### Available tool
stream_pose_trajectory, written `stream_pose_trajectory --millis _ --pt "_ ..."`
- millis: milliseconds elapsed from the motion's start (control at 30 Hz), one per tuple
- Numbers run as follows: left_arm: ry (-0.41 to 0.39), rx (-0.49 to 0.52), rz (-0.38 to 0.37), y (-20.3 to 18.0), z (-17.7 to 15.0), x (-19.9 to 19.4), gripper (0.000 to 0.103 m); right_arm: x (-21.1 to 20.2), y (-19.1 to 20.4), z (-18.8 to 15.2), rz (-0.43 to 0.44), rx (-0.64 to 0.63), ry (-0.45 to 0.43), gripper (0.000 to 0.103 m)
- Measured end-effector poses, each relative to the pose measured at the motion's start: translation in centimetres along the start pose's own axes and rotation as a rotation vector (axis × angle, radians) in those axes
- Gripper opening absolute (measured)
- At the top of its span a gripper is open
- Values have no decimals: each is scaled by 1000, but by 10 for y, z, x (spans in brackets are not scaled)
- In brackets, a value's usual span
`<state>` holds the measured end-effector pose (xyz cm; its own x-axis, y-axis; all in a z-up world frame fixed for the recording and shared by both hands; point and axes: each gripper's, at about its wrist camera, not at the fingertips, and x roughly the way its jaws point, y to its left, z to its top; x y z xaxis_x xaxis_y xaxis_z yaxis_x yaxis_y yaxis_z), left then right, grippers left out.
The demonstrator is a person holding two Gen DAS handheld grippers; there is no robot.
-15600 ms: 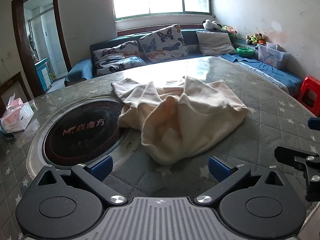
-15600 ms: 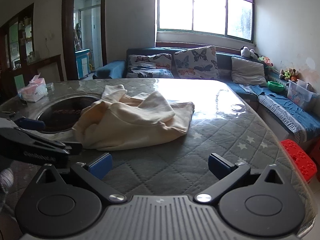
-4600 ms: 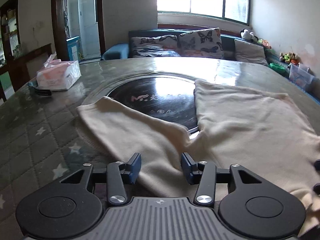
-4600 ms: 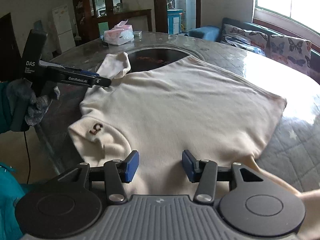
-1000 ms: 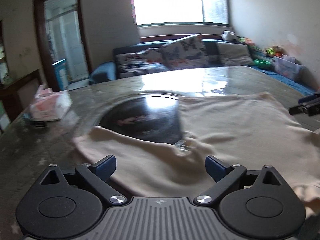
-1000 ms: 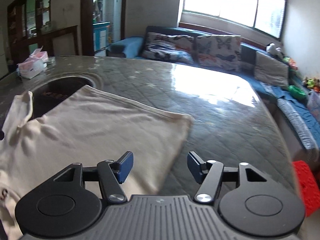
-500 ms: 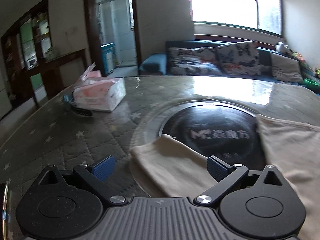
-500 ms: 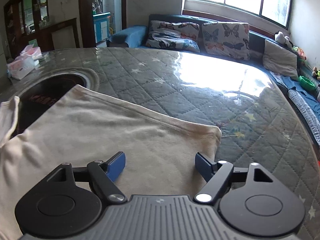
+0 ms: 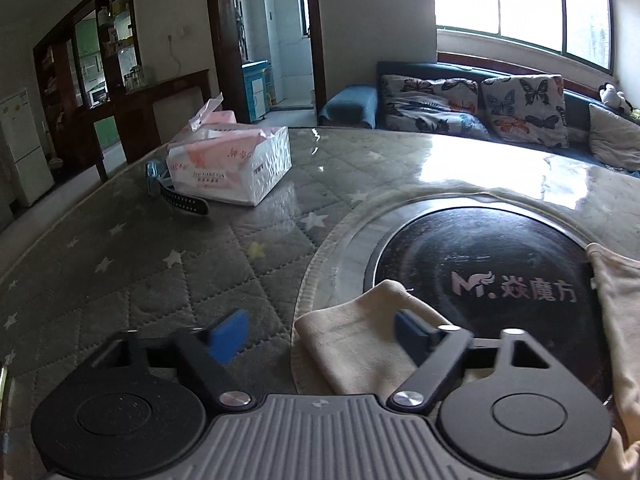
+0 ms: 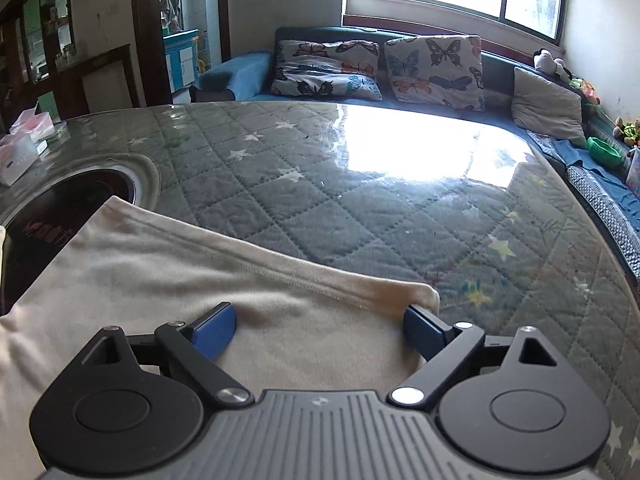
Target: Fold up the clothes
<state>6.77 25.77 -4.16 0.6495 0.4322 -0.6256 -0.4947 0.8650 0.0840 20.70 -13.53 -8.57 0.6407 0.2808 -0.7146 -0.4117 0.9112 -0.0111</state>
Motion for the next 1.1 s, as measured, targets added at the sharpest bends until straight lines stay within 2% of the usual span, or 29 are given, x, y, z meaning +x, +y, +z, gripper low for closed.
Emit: stream_pose_trajectory --millis 33,100,133,200,333,433,567,800,933,1000,1100 --pt "6 -1 1 1 -1 2 60 0 0 0 -1 -3 0 92" --pt "-4 0 2 2 -2 2 41 0 1 1 -3 -8 0 92" --pt "-10 2 -6 3 -2 1 36 0 1 1 -4 -13 0 92" --pt "-30 8 0 4 -2 -3 10 -4 3 1 -9 -25 -3 92" --pt "-69 -8 57 12 -2 -15 7 -17 9 -1 -12 -53 -20 92" --pt "-83 -15 101 26 -6 -24 6 -38 21 -8 34 -92 -33 92" --pt "-60 -20 170 42 -17 -27 2 -63 42 -24 108 -169 -34 92" --pt "-23 -47 139 53 -27 -42 6 -81 98 -63 255 -315 14 92" --pt "-50 -9 4 29 -28 -75 10 -97 120 -83 282 -396 7 92" --pt "-52 7 -106 10 -29 -92 16 -108 130 -94 298 -431 1 92" --pt "-67 53 -273 -25 -31 -115 17 -120 135 -104 302 -453 -12 92"
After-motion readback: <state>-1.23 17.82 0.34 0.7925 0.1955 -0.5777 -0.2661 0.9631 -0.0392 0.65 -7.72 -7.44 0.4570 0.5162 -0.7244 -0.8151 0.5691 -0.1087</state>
